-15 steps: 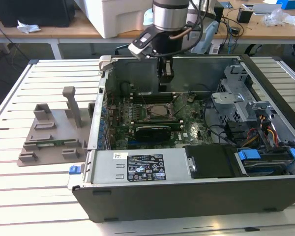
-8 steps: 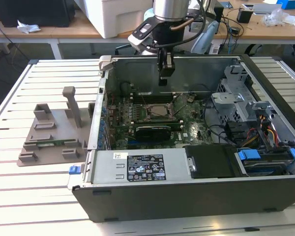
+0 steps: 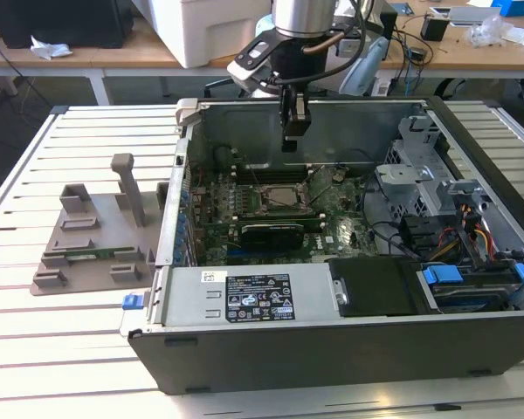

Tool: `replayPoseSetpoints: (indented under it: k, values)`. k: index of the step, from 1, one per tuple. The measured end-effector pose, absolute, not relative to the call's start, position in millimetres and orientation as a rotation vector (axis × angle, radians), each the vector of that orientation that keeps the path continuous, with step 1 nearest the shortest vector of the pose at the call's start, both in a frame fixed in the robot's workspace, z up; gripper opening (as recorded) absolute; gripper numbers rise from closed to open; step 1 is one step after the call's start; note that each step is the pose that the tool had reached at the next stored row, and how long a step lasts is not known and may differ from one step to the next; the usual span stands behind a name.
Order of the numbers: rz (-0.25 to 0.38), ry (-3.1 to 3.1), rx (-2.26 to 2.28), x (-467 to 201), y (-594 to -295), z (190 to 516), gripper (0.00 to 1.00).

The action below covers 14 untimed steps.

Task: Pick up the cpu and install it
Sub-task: 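Close the cpu cover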

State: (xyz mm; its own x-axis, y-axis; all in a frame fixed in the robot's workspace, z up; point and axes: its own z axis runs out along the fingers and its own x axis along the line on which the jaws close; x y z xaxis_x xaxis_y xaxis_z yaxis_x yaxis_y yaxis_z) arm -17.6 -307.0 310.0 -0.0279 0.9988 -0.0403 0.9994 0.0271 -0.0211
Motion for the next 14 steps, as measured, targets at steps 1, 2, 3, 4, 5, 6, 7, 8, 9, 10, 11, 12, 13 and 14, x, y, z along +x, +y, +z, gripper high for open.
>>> replayPoseSetpoints:
  k: [1,2,3,4,5,6,7,8,9,10,11,12,13,14]
  values:
    - [-0.068,2.241,2.18,-18,-307,310,0.11]
    - [-0.068,2.241,2.18,-17,-307,310,0.11]
    - [-0.068,2.241,2.18,-15,-307,310,0.11]
    - [-0.068,2.241,2.18,-14,-307,310,0.11]
    - [-0.068,2.241,2.18,-12,-307,310,0.11]
    - [-0.068,2.241,2.18,-11,-307,310,0.11]
    - [-0.068,2.241,2.18,-8,-307,310,0.11]
    - [-0.068,2.241,2.18,-6,-307,310,0.11]
    - [-0.068,2.241,2.18,-5,-307,310,0.11]
    - [-0.068,2.242,2.18,0,-307,310,0.11]
    - [-0.069,2.242,2.181,7,-306,310,0.11]
    - [-0.069,2.242,2.18,10,-306,310,0.11]
    - [-0.07,2.242,2.18,12,-306,310,0.11]
    - [-0.07,2.242,2.18,16,-306,310,0.11]
